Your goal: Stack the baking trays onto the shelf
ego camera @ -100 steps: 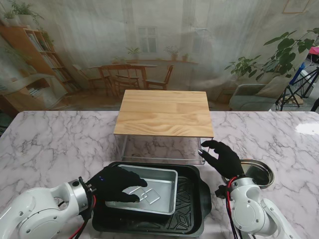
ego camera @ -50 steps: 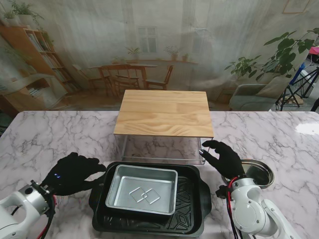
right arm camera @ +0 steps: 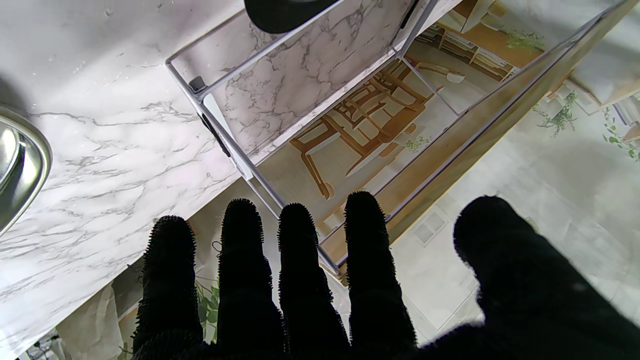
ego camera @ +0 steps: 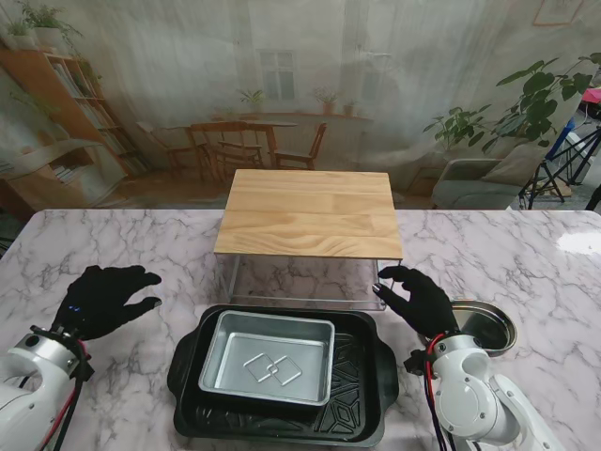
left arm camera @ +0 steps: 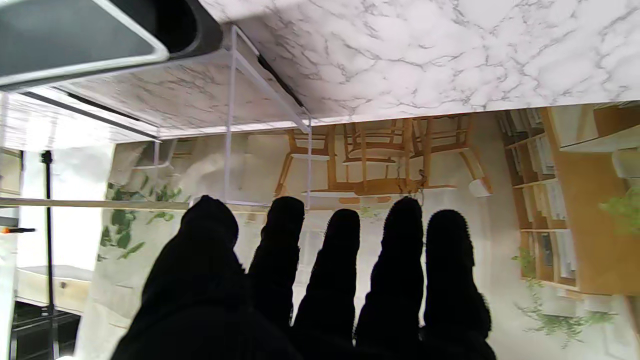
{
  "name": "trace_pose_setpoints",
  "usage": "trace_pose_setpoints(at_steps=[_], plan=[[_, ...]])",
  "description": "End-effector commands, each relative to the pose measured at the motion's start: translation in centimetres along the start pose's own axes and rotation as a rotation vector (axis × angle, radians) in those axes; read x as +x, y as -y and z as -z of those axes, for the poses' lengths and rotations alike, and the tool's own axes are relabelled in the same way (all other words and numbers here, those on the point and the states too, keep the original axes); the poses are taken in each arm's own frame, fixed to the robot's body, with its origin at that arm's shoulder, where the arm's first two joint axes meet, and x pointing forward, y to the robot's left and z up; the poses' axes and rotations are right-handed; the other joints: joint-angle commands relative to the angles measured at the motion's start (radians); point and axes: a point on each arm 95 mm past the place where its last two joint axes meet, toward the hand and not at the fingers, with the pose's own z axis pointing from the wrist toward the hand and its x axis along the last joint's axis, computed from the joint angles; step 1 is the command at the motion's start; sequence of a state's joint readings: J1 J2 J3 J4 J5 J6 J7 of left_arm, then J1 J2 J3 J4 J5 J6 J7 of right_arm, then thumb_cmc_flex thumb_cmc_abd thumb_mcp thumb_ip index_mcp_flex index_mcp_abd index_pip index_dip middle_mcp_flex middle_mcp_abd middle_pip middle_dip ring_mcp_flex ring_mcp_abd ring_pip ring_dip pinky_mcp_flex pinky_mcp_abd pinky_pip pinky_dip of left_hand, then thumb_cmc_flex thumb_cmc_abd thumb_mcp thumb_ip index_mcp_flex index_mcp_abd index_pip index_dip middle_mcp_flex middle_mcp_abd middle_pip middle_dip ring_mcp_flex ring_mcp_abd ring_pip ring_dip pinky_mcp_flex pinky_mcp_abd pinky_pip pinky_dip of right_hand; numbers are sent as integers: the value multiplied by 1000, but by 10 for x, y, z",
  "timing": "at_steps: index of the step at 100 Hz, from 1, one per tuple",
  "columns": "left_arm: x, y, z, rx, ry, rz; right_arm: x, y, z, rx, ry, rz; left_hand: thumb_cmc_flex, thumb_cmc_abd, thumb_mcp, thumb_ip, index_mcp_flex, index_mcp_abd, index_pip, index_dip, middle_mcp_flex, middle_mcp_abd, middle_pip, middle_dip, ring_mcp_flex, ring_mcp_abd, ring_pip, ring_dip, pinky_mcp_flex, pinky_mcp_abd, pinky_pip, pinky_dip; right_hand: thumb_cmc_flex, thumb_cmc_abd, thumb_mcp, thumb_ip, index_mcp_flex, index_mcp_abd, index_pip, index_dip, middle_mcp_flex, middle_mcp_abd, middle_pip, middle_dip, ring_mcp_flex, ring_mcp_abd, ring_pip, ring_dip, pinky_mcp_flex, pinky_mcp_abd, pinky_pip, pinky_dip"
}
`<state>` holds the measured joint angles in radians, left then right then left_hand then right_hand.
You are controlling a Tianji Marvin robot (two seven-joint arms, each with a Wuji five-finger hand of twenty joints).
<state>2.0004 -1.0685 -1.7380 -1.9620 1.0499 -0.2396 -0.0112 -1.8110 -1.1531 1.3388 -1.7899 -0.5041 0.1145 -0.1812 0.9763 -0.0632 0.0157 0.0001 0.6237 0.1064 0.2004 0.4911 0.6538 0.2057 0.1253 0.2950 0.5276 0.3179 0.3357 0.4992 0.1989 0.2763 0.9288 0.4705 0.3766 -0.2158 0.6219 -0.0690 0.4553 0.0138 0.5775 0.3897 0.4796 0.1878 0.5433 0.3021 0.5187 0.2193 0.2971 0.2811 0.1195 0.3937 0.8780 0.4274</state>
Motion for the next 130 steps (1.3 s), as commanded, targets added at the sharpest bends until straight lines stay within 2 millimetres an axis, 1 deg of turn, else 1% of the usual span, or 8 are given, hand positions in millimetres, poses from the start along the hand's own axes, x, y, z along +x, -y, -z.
trace_pose_setpoints(at_steps=[1,13,25,43,72,96,110,130], plan=[[-5,-3,-9,-5,20,-17,-2,2,1,4,8,0,0,55,-25,15,-43,1,-27,-21,-53,-8,-16,2,-31,-14,-31,-19,-28,10,-41,-25,-11,19,-7,7,-25,-8,2,-2,5,-2,12,3,-28,-21,-40,0,-17,-35,-12,16],[-14,-16,-33,5,59,68,-2,2,1,2,7,0,4,76,-24,17,-90,-15,-44,-40,-115,-23,-31,-2,-88,-35,-64,-34,-83,7,-90,-42,-10,19,-8,7,-25,-7,2,-2,6,-2,12,3,-29,-21,-40,0,-17,-34,-12,16],[-17,-30,-54,36,86,192,-2,1,1,1,6,1,61,53,-11,23,-103,-54,-8,10,-173,-32,-36,-2,-136,-46,-89,-47,-122,10,-142,-48,-11,18,-8,7,-24,-7,2,-1,7,-1,12,3,-28,-20,-41,0,-16,-34,-11,16],[-9,-45,-72,109,105,362,-3,1,1,-1,4,5,103,14,1,22,-5,-46,58,62,-133,-34,-9,9,-121,-46,-84,-46,-128,28,-165,-42,-12,17,-7,7,-20,-7,2,-1,6,0,11,3,-28,-19,-41,0,-17,-34,-12,16],[13,-60,-80,75,105,477,-4,1,1,7,5,13,97,20,2,19,52,-5,83,63,12,-15,42,36,-29,-17,-42,-21,-102,59,-144,-14,-13,11,-6,7,-11,-7,1,-1,5,-3,9,3,-29,-21,-42,-1,-14,-34,-9,17],[14,-68,-78,31,109,497,-9,-6,2,-14,-10,59,94,25,3,19,68,14,85,55,53,-1,47,45,-2,3,-23,-5,-98,73,-131,-2,-18,-9,-5,7,-6,-11,0,0,-6,-9,8,3,-33,-24,-44,-2,-14,-34,-8,18],[12,-68,-79,31,108,495,-15,-22,4,-40,-15,106,90,30,1,19,71,15,84,54,60,0,47,49,0,1,-19,-1,-98,74,-128,1,-19,-11,-3,7,-5,-12,1,1,-9,-8,10,3,-33,-26,-44,-2,-14,-37,-7,18],[14,-68,-82,19,99,481,-30,-59,3,-69,-7,254,88,36,-1,20,71,16,83,53,60,1,45,53,-1,1,-18,2,-98,73,-129,3,-24,-14,-1,7,-7,-17,2,3,-22,-16,6,2,-30,-29,-43,-2,-7,-36,-3,19]])
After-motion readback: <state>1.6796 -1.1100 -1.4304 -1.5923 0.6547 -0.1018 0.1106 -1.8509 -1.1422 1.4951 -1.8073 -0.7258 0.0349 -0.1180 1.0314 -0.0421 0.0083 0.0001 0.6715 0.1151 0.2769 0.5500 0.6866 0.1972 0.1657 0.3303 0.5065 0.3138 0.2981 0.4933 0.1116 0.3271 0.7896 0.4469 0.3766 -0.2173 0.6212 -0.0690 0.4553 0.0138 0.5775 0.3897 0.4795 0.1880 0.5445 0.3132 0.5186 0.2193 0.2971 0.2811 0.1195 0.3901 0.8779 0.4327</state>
